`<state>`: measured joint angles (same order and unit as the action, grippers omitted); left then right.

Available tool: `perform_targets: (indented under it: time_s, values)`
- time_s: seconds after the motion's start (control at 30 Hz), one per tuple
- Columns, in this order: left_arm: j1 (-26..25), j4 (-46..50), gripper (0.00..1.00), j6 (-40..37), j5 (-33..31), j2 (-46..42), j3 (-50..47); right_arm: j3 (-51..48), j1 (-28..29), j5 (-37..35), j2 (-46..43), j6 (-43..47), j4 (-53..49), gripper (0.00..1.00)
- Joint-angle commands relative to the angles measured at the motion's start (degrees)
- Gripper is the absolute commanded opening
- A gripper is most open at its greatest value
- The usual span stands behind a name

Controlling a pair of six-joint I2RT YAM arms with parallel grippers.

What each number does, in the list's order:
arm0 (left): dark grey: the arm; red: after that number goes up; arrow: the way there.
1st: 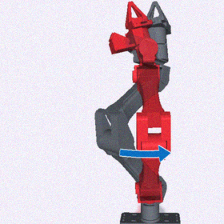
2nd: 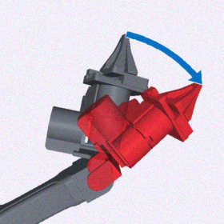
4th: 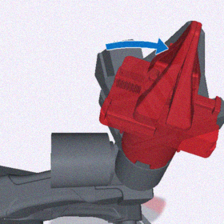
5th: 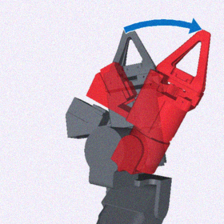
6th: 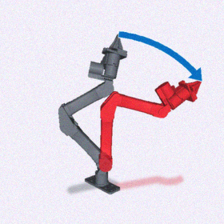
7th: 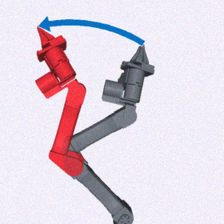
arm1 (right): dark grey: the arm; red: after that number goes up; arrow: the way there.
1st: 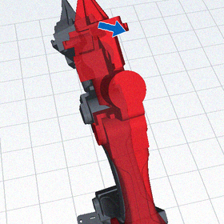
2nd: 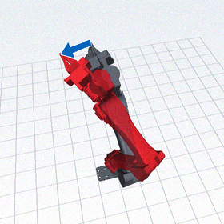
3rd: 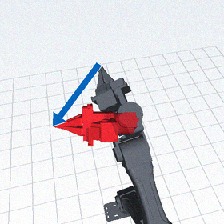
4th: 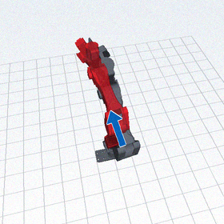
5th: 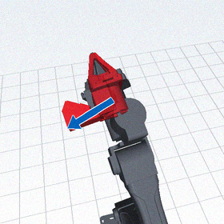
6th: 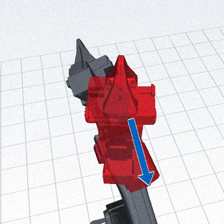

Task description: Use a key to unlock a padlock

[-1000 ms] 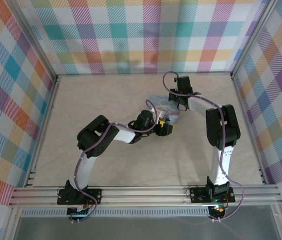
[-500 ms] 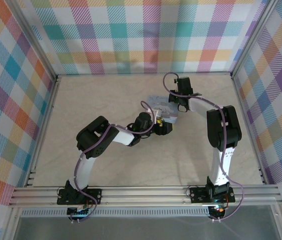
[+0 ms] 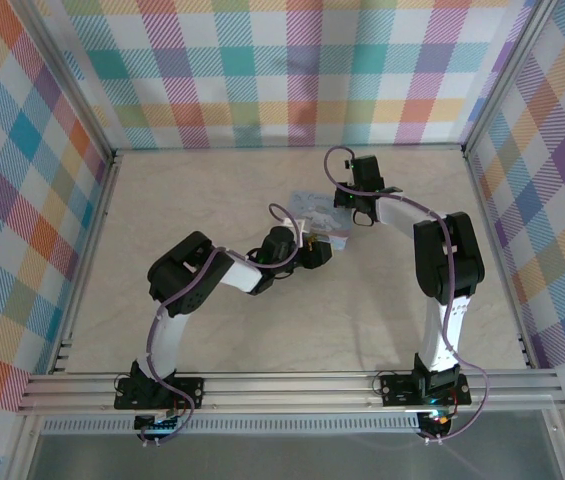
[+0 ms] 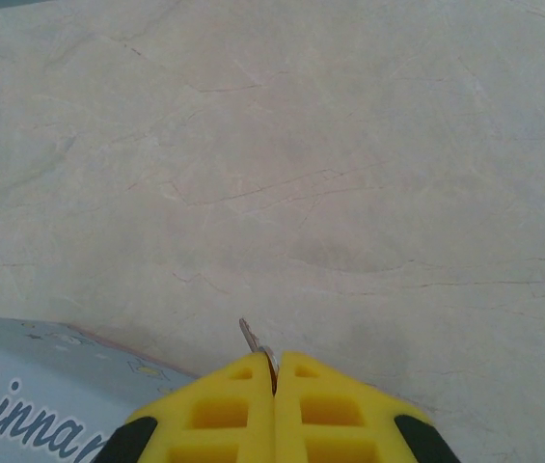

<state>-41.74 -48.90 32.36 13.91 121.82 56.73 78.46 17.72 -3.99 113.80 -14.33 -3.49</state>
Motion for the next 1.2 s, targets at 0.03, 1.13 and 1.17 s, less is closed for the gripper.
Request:
perform_targets:
  time_s: [0.03,1.13,1.17]
  values:
    - [0.9,3.9,0.44,0.8,1.1,1.9,0.8,-1.5,0.9,2.1,-1.6,-0.4,-4.7,0.0]
    - [7.3,52.9,0.0,-1.5,17.3,-12.0,14.4,-10.2,-0.9,11.8,-20.8,-4.3,-3.8,0.0]
    - [7.3,52.7,0.0,-0.1,17.7,-12.0,15.0,-12.1,-0.9,13.3,-22.8,-5.2,-3.3,0.0]
